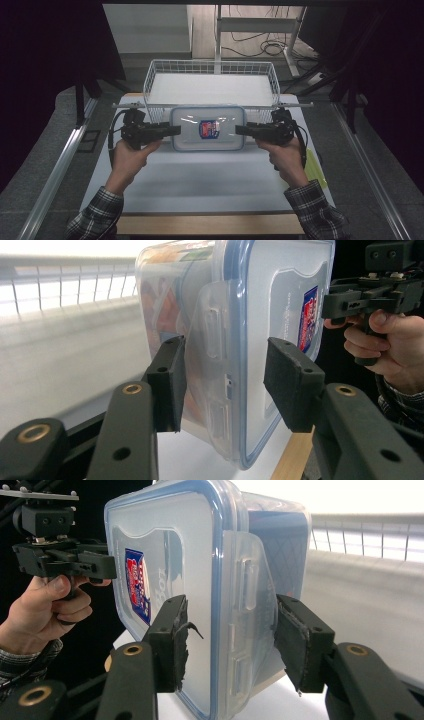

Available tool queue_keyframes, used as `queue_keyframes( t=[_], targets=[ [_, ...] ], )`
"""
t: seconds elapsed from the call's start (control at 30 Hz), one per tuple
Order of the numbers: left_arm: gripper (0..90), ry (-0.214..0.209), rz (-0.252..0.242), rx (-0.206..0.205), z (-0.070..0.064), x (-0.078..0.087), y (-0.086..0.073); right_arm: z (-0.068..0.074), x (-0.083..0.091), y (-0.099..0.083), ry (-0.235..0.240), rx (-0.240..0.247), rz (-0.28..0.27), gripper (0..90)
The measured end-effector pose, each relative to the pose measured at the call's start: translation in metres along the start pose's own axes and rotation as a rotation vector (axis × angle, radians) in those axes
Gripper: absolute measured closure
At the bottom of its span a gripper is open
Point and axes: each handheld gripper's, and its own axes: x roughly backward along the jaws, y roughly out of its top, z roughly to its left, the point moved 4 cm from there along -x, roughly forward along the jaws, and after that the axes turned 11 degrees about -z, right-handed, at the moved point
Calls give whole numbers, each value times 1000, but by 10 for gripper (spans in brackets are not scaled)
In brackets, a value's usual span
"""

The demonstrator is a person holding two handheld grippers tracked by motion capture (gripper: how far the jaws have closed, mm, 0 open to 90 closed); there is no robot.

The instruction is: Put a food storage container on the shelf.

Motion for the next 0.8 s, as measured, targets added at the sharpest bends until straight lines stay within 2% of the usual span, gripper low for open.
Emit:
queue_keyframes(
  t=[0.3, 0.43, 0.57, 0.8],
  targets=[
    [524, -4, -18, 5, 5, -5, 25, -2, -6, 26, -8, -5, -13, 496],
    [524, -7, -21, 7, 7, -7, 32, -2, -7, 33, -14, 8, -16, 496],
    [523, -3, -29, 4, 8, -8, 46, -2, -10, 47, -17, 13, -33, 496],
    [523, 6, -30, 3, 13, -14, 65, -7, -16, 64, -17, -1, -52, 494]
  ],
)
